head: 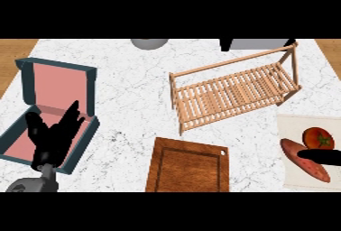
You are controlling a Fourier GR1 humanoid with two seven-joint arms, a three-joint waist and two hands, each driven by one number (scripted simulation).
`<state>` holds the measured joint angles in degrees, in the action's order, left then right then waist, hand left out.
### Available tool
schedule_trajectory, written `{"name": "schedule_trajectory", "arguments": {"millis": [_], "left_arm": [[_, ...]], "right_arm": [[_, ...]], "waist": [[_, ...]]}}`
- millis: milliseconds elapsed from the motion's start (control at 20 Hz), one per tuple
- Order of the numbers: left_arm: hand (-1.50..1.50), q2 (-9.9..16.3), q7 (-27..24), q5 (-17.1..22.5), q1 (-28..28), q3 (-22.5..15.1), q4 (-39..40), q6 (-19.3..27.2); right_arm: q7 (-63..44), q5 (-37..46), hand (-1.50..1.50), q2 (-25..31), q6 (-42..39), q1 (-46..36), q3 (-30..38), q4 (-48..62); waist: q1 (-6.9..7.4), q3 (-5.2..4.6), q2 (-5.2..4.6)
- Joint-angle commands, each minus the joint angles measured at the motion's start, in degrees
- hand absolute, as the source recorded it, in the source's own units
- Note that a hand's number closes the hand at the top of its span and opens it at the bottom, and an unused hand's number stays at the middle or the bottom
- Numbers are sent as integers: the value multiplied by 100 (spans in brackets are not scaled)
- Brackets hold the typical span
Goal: Pick the tomato from the placemat and place it in the tiered shelf
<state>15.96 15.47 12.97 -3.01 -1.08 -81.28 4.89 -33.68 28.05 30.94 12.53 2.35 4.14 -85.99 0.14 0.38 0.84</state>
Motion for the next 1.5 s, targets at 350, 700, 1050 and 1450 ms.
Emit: {"name": "schedule_trajectory", "arguments": {"millis": [350, 700, 1050, 1450], "left_arm": [[0, -213, 341, -101, 100, 66, 120, -19], [0, -166, 294, 7, -104, 229, 298, -204], [0, -256, 83, -187, 0, 219, 406, -149], [0, -211, 185, -216, 58, 133, 259, -218]], "right_arm": [[990, 65, -150, -119, 31, -410, 352, 896], [1701, 356, 150, -203, -510, -723, -316, 1695], [2123, 653, 150, -778, -384, -553, -955, 1171], [2459, 1218, 150, -1521, -2255, -821, -3721, -283]], "waist": [[-20, -39, -82], [-15, -38, -88], [-68, -45, -75], [-4, -70, -23]]}}
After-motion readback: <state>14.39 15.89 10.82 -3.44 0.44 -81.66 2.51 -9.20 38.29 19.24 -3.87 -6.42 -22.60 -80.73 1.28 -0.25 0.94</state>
